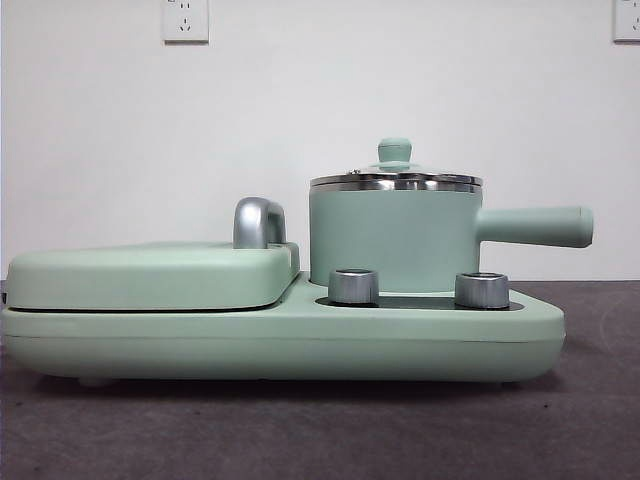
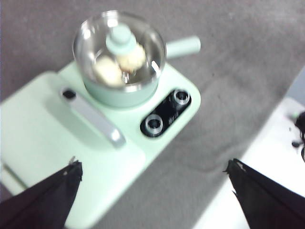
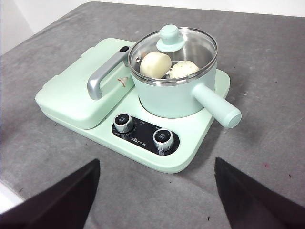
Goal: Put the buns in a small steamer
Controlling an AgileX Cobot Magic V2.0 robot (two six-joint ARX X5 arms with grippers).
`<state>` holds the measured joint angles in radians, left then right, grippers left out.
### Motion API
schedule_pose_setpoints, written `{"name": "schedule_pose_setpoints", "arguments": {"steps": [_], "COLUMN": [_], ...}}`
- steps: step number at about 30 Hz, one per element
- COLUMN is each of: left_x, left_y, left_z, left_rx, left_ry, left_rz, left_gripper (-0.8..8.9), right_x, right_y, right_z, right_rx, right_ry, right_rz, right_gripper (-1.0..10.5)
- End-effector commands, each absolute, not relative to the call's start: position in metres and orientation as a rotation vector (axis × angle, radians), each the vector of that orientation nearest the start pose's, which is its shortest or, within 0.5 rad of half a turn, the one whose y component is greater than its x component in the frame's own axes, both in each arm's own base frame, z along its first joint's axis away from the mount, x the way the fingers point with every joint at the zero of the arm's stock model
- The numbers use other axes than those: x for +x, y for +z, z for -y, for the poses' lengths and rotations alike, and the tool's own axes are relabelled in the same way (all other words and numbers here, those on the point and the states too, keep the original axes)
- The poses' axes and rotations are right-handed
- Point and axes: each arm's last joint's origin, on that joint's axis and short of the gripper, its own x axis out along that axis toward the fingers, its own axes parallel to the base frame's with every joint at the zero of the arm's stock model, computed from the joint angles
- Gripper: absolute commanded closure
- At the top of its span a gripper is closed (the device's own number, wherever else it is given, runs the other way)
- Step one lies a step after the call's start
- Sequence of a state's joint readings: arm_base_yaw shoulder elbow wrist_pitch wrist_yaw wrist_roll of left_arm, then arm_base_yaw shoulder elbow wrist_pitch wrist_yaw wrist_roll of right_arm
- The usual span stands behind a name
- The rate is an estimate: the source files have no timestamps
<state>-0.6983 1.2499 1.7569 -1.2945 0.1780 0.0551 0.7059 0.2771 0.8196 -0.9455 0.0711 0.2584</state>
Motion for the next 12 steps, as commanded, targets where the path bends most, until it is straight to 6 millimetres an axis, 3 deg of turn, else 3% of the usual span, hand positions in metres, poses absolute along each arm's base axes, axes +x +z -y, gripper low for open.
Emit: {"name": "schedule_pose_setpoints", "arguments": {"steps": [1, 7, 12], "left_x": [0.111, 0.069, 0.049], "left_y": [0.446, 0.412, 0.38], "left_z": [0.101, 0.061, 0.042], "left_rx": [0.203, 0.063, -0.044], "left_ry": [-0.843, -0.749, -0.66], "left_rz": [-0.729, -0.633, -0.538], "left_gripper": [3.17, 3.18, 3.18], "right_x": [0.027, 0.025, 0.025], "right_y": [0.318, 0.318, 0.318], "right_z": [-0.021, -0.023, -0.023], "right_rx": [0.092, 0.101, 0.103], "right_ry": [0.604, 0.683, 0.708], "right_rz": [-0.447, -0.463, -0.468], "right_gripper": [5.7, 5.7, 5.7]}}
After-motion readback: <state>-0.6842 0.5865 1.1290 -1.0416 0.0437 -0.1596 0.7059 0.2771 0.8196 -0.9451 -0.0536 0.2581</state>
